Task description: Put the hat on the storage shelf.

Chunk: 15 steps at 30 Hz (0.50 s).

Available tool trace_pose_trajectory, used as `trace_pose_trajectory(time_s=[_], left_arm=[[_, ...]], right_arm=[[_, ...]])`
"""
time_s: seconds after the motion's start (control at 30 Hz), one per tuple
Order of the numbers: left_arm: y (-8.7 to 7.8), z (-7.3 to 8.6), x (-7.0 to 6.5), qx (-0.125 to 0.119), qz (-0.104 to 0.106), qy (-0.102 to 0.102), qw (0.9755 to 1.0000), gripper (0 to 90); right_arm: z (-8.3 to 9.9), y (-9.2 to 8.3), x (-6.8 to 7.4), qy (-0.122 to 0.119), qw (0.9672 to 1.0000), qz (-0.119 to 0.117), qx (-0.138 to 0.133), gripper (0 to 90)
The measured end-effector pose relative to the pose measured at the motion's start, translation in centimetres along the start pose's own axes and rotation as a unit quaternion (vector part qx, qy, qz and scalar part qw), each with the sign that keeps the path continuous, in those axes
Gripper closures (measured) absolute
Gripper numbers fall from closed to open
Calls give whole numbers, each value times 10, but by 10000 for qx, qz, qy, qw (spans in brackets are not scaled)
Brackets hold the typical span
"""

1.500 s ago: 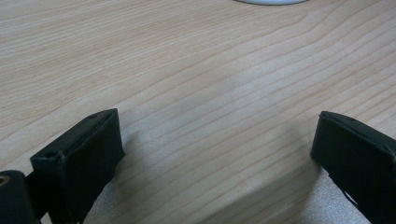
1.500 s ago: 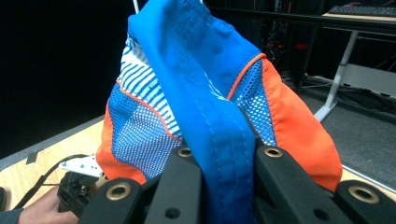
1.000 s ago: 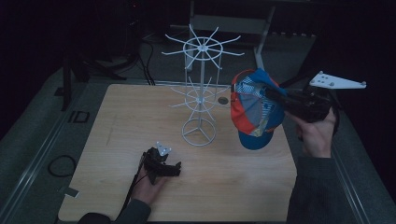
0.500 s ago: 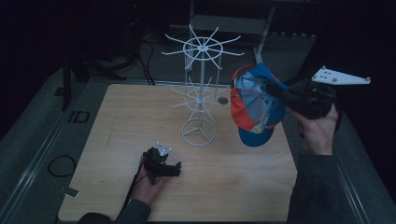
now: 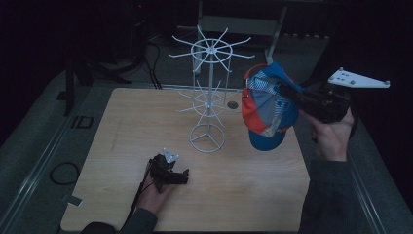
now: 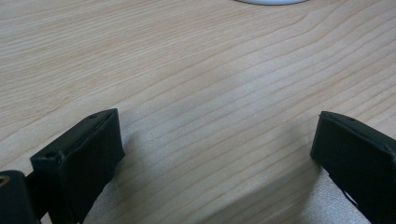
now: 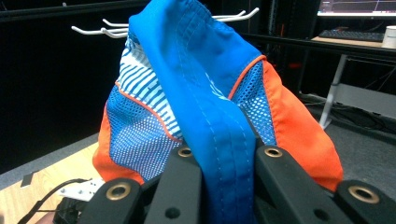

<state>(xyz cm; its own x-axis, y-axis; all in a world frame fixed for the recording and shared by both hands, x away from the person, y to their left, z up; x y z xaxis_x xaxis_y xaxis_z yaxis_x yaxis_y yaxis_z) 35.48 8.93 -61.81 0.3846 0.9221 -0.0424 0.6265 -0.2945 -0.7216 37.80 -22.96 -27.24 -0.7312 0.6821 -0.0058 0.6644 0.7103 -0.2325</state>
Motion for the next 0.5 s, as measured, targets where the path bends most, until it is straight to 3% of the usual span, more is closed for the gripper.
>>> trace_pose_trajectory(time_s=[0.5], left_arm=[[0,0,0,-2,-6,4,10000,26]], right_arm=[[-8,0,-1,32,9999,61,-140,850]])
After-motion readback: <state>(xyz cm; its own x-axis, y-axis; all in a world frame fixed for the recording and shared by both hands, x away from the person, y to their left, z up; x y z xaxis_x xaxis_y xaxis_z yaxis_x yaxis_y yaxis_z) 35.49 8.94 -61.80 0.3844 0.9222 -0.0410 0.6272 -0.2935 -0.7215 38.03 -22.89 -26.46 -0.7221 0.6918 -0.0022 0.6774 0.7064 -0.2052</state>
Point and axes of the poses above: each handheld gripper's, and its own axes: y roughly forward along the jaws, z roughly out of its underside, x roughly to its left, the point moved 7 cm from there along y, roughly forward along the jaws, and after that the axes turned 3 degrees about -y, right-handed, at the moved point
